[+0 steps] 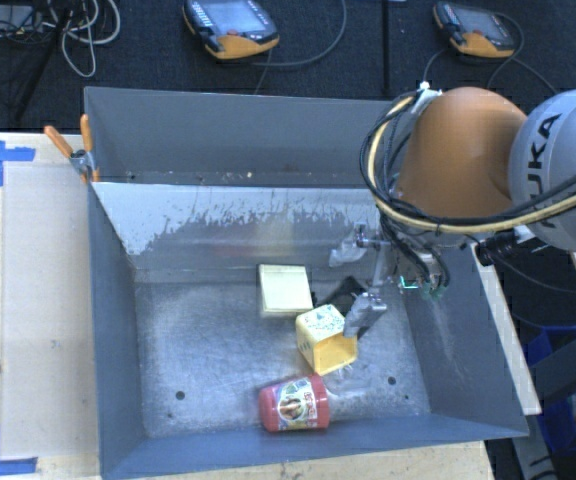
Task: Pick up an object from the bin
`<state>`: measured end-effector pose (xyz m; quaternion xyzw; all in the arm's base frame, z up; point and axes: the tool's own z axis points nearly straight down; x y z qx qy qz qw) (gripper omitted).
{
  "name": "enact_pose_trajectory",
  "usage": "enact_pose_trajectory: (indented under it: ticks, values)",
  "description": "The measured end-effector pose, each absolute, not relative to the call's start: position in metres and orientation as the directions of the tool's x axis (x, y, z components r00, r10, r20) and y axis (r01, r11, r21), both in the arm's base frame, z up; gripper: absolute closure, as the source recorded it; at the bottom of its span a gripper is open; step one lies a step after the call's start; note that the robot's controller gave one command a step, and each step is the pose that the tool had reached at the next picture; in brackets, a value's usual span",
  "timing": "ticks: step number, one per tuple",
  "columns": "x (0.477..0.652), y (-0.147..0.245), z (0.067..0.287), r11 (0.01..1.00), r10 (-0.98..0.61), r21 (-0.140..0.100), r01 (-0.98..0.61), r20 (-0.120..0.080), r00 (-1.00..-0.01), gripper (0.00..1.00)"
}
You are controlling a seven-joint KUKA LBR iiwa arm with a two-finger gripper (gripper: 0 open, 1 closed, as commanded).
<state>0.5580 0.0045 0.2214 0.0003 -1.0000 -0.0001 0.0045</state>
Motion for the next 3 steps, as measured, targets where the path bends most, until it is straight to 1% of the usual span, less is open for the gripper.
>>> enact_pose_trajectory:
  ticks: [1, 2, 3]
  values:
    - [0.56, 0.004, 0.226, 1.0, -0.001, 0.0, -0.001, 0.001, -1.0, 0.0]
    - [0.562, 0.0, 0.18, 0.999, -0.035, 0.0, -0.035, -0.007, -0.999, 0.0]
    - [0.566, -0.006, 0.121, 0.979, -0.204, -0.001, -0.204, -0.003, -0.979, 0.0]
